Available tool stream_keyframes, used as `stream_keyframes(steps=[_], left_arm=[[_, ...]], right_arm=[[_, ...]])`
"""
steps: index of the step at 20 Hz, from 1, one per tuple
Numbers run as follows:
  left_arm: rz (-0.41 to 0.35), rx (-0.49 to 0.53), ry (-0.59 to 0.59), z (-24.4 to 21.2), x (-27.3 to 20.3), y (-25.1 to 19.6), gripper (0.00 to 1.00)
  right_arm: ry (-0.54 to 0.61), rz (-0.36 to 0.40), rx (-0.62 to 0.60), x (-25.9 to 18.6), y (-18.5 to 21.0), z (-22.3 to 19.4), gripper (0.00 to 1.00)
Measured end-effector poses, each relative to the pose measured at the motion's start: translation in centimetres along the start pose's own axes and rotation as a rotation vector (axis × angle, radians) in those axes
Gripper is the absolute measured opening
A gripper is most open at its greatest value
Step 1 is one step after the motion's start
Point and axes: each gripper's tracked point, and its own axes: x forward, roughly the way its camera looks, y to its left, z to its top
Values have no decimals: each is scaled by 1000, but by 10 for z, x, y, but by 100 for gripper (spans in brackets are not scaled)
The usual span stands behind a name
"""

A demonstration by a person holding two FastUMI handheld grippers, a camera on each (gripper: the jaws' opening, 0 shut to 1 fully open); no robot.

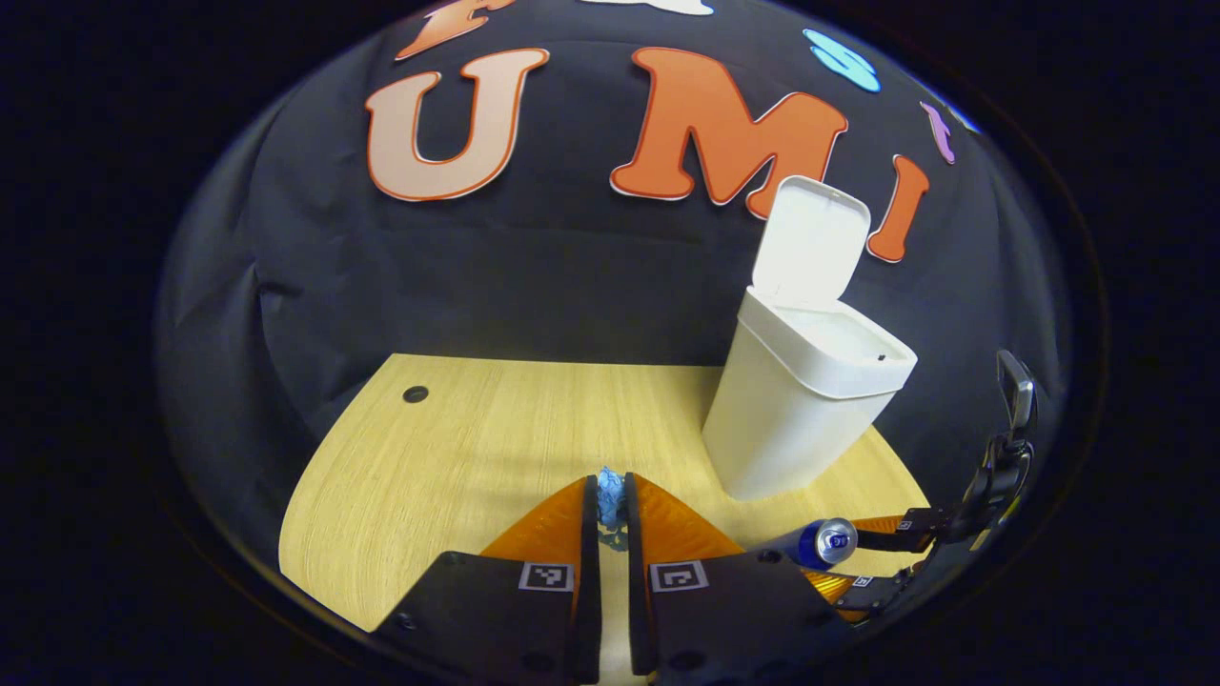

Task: Press the lid of the desktop garbage bin to open it, pick up the crumpled paper on the desktop and throw it into the bin, then pick up the pop can on the desktop and drop it into the bin, and finally close the garbage bin lid.

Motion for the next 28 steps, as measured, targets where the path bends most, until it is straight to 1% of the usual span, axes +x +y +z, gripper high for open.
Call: stream_keyframes(steps=[1, 2, 4, 8, 11, 14, 19, 21, 23, 28], left_arm=[[-15, 6, -11, 7, 5, -10, 16], [-44, 16, -28, 18, 11, -28, 15], [-81, 26, -48, 31, 19, -51, 15], [-169, 69, -98, 62, 37, -113, 15], [-221, 85, -135, 80, 45, -144, 15], [-279, 79, -163, 94, 56, -177, 15], [-342, 100, -174, 103, 75, -219, 15], [-356, 110, -169, 102, 87, -232, 16], [-353, 125, -159, 100, 96, -239, 15], [-339, 157, -139, 91, 112, -242, 16]], right_arm=[[-10, -21, 8, -8, -1, 2, 81], [-17, -47, 18, -9, 2, -3, 80], [-28, -82, 37, -6, 5, -7, 80], [-49, -173, 75, -6, 1, -6, 80], [-52, -206, 104, -4, 1, -7, 80], [-56, -227, 148, -5, 2, -5, 80], [-78, -279, 181, -6, -3, -5, 80], [-83, -296, 188, -8, -5, -2, 80], [-99, -311, 199, -13, -6, 5, 80], [-137, -345, 186, -32, -21, 35, 80]])
